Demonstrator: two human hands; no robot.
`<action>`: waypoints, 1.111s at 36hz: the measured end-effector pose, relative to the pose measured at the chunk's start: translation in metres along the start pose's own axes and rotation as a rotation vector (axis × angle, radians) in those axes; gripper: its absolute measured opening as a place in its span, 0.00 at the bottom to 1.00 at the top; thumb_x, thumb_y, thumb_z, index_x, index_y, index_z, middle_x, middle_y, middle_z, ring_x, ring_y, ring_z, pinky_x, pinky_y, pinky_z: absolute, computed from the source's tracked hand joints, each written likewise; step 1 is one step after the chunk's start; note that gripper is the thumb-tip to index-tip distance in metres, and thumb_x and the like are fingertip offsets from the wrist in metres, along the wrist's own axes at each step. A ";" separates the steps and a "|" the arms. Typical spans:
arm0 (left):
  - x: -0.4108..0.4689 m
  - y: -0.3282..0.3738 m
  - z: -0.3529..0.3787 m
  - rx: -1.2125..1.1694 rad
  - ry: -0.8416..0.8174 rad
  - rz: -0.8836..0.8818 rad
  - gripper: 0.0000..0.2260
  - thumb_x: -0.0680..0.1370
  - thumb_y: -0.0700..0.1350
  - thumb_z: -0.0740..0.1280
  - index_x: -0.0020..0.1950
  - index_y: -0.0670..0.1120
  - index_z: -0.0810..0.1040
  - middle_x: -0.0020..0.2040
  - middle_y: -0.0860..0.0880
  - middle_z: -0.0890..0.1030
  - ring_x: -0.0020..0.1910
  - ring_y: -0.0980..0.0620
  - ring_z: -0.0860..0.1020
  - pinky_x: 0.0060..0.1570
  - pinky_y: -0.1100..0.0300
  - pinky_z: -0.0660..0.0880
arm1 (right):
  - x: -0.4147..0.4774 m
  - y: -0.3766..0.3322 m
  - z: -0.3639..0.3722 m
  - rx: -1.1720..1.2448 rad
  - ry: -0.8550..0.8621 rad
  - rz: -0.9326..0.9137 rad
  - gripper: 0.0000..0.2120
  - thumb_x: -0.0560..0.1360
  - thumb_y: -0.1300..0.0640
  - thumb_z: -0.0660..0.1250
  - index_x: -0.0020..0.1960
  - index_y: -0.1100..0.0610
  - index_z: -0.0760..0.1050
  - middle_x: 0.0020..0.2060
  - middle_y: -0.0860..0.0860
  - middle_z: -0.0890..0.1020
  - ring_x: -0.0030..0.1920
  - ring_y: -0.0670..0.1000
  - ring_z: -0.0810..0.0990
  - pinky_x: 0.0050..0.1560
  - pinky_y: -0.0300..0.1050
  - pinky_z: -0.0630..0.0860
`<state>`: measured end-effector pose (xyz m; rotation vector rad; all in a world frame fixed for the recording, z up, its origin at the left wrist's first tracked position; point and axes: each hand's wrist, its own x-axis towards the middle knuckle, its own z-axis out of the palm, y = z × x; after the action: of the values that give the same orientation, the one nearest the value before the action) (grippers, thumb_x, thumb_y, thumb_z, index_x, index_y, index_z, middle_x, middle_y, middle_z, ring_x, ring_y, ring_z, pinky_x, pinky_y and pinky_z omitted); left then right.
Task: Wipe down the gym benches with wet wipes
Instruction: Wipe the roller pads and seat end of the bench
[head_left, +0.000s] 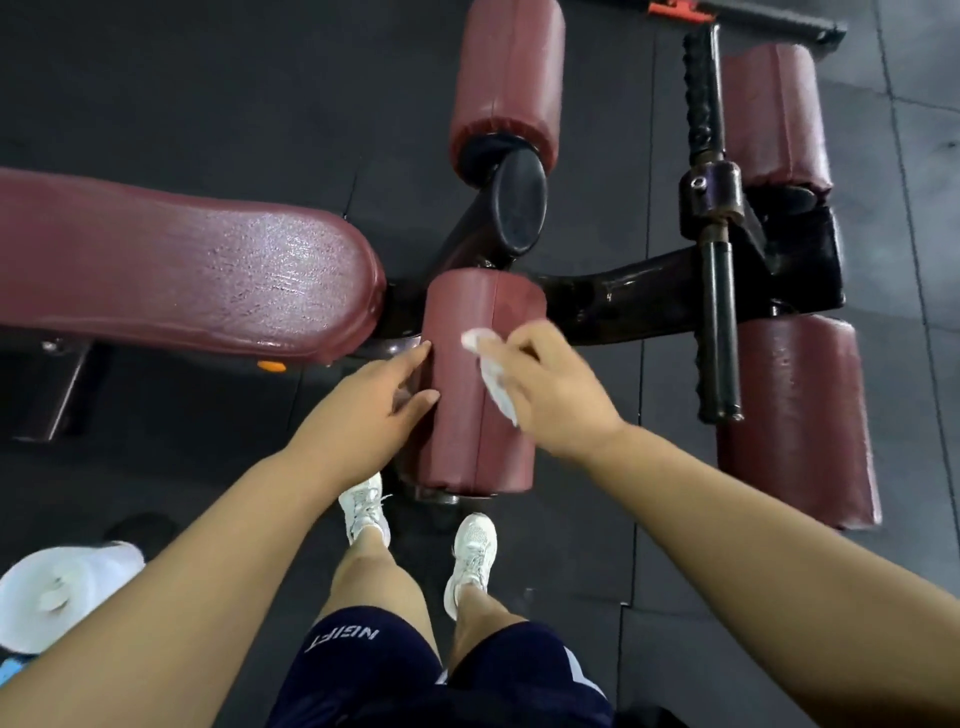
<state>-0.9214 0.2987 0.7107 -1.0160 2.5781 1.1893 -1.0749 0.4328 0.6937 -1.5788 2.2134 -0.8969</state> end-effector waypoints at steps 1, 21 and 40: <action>-0.003 0.000 0.001 0.011 0.008 -0.012 0.25 0.78 0.53 0.63 0.74 0.55 0.62 0.51 0.49 0.76 0.48 0.52 0.75 0.55 0.54 0.72 | 0.015 0.006 0.000 -0.041 0.027 0.018 0.14 0.77 0.49 0.63 0.37 0.45 0.61 0.34 0.38 0.73 0.36 0.38 0.70 0.48 0.35 0.65; -0.015 0.010 0.012 0.130 -0.006 -0.103 0.22 0.80 0.57 0.54 0.74 0.57 0.60 0.38 0.52 0.78 0.44 0.49 0.76 0.46 0.53 0.74 | -0.080 -0.018 0.016 0.003 -0.032 -0.065 0.10 0.79 0.53 0.61 0.52 0.55 0.79 0.46 0.53 0.74 0.42 0.55 0.75 0.41 0.51 0.77; -0.019 0.020 0.013 0.186 -0.019 -0.118 0.26 0.78 0.62 0.56 0.75 0.57 0.59 0.34 0.55 0.74 0.41 0.52 0.73 0.37 0.56 0.71 | -0.010 0.001 0.006 0.005 0.193 0.111 0.05 0.75 0.63 0.66 0.44 0.55 0.72 0.41 0.52 0.71 0.42 0.47 0.69 0.44 0.43 0.71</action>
<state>-0.9214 0.3268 0.7214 -1.0921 2.5178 0.9076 -1.0688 0.4406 0.6876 -1.4042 2.3993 -1.0603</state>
